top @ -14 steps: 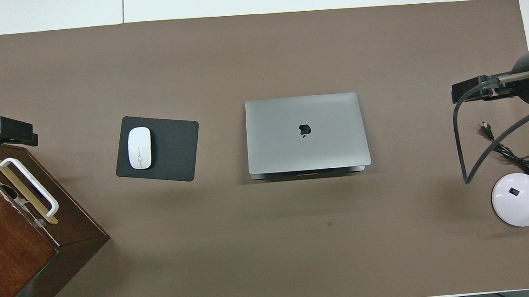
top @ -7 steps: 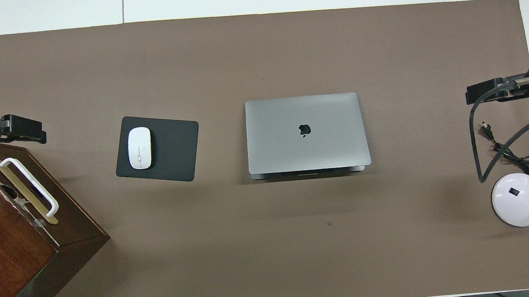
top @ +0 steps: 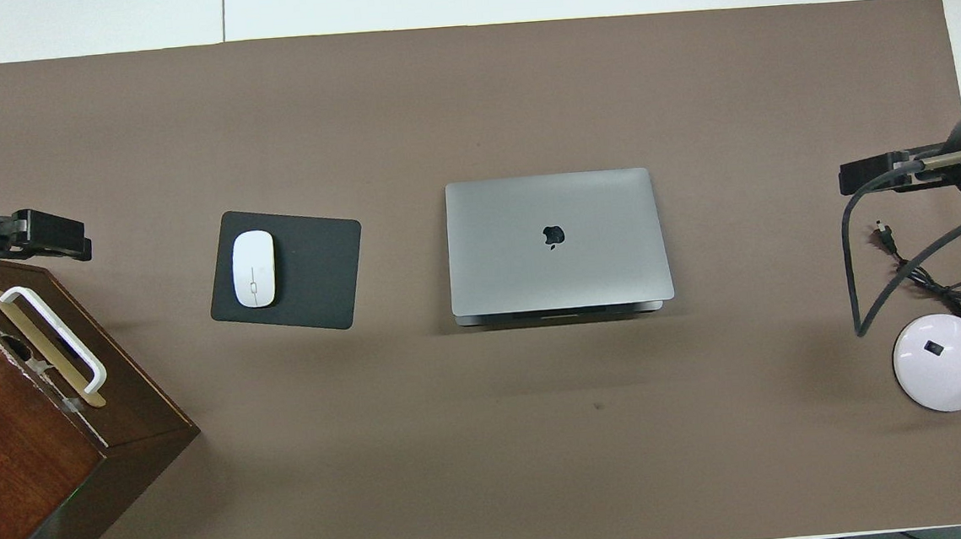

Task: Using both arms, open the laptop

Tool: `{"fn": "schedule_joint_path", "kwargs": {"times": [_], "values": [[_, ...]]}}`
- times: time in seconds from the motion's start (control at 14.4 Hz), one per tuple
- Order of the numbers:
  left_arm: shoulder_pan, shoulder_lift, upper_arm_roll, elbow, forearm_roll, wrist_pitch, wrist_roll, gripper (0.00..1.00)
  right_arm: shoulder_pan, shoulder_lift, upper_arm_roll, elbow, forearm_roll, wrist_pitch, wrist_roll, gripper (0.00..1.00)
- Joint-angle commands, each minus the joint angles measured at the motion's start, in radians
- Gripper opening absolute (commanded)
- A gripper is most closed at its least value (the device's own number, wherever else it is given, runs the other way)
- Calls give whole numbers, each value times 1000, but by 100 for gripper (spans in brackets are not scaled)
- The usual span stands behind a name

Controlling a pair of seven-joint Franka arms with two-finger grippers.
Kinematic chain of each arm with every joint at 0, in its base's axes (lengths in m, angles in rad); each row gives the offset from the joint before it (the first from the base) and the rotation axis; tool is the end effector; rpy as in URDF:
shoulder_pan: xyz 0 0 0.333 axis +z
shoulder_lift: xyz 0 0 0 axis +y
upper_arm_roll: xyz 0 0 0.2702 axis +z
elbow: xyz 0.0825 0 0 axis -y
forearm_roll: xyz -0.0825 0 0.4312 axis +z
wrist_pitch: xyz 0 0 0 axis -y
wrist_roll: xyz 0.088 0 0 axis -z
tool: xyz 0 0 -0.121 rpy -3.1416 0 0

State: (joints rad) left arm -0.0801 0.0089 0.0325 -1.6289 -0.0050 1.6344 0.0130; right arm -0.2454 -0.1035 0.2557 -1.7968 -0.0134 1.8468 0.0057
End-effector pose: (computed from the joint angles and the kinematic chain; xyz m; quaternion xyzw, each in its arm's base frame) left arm 0.6075 -0.0296 0.5346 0.9995 -0.0301 -0.0017 0.0023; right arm 0.5983 0.0093 0.5313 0.9970 0.0040 0.0751 0.0190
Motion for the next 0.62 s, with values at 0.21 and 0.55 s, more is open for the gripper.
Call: {"fn": "schedule_joint_path", "kwargs": {"times": [0.21, 0.55], "values": [[-7, -32, 10, -40, -10, 30, -13, 100, -34, -79, -25, -162, 84, 178, -94, 100], [-7, -30, 12, -40, -10, 44, -15, 0, -61, -74, -49, -203, 145, 253, -210, 100]]}}
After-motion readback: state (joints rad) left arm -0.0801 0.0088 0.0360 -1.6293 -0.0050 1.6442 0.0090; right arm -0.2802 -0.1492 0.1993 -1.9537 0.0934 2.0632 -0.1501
